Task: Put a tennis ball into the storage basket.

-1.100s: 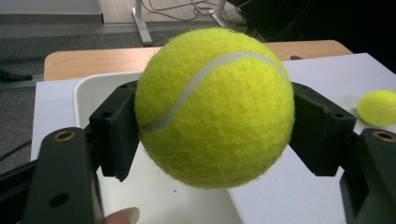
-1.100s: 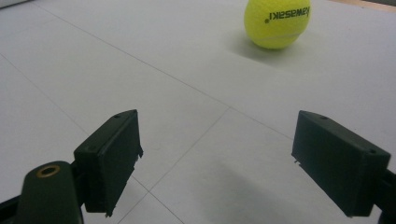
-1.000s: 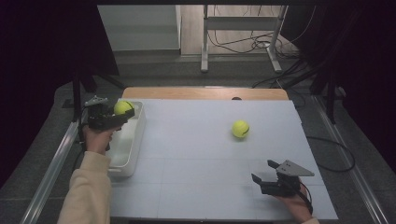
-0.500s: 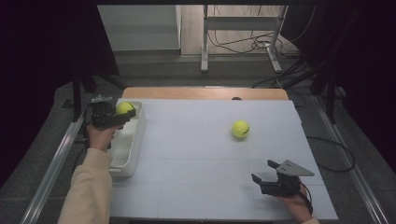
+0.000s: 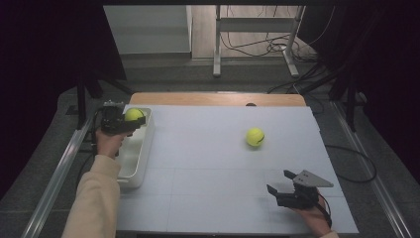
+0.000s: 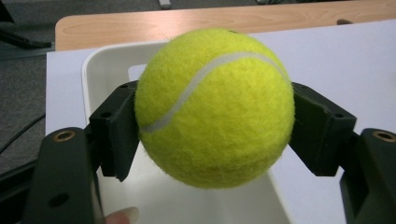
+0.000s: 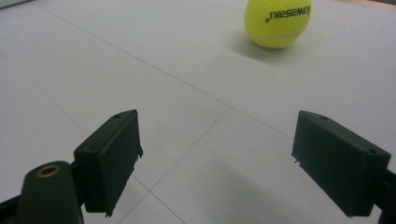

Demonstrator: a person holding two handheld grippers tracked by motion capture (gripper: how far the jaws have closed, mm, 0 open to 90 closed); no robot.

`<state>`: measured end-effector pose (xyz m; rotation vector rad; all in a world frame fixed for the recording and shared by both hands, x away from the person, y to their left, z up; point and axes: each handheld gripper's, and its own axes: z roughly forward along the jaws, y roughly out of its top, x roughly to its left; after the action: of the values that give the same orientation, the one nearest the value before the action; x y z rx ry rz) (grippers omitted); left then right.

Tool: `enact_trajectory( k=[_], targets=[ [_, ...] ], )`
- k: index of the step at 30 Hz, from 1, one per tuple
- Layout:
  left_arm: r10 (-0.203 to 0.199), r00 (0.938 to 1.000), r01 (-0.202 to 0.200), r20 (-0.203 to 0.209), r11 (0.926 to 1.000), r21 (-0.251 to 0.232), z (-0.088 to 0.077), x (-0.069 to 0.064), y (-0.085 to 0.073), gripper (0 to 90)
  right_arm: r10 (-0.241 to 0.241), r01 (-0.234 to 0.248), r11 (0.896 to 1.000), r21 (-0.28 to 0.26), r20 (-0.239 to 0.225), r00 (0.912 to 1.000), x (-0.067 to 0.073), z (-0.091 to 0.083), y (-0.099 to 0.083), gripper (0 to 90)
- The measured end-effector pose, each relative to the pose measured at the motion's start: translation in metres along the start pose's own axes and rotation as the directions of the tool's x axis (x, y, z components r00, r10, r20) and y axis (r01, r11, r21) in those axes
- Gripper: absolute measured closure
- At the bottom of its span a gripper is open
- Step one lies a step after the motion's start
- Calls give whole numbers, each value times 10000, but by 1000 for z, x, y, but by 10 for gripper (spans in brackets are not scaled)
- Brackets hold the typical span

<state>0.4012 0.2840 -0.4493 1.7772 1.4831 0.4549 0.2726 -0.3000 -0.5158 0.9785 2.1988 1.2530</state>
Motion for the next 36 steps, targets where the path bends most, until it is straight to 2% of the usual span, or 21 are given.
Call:
enact_trajectory(
  k=[9, 19, 34, 36],
  targets=[
    [-117, 9999, 123, -122, 9986, 510, 6, 2, -1, 261, -7, 7, 10000, 21, 4, 10000, 0, 0, 0, 160],
    [43, 9997, -19, -227, 9943, 1063, 13, 2, -2, 261, -9, 9, 10000, 27, 1, 10000, 0, 0, 0, 160],
    [51, 9995, -14, -325, 9937, 1121, 12, 3, -3, 259, -22, 22, 10000, 41, -5, 10000, 0, 1, 0, 160],
    [-33, 9989, 79, -472, 9952, 973, 11, 3, -3, 251, -30, 30, 10000, 53, -11, 10000, 0, 1, 0, 160]
  ],
)
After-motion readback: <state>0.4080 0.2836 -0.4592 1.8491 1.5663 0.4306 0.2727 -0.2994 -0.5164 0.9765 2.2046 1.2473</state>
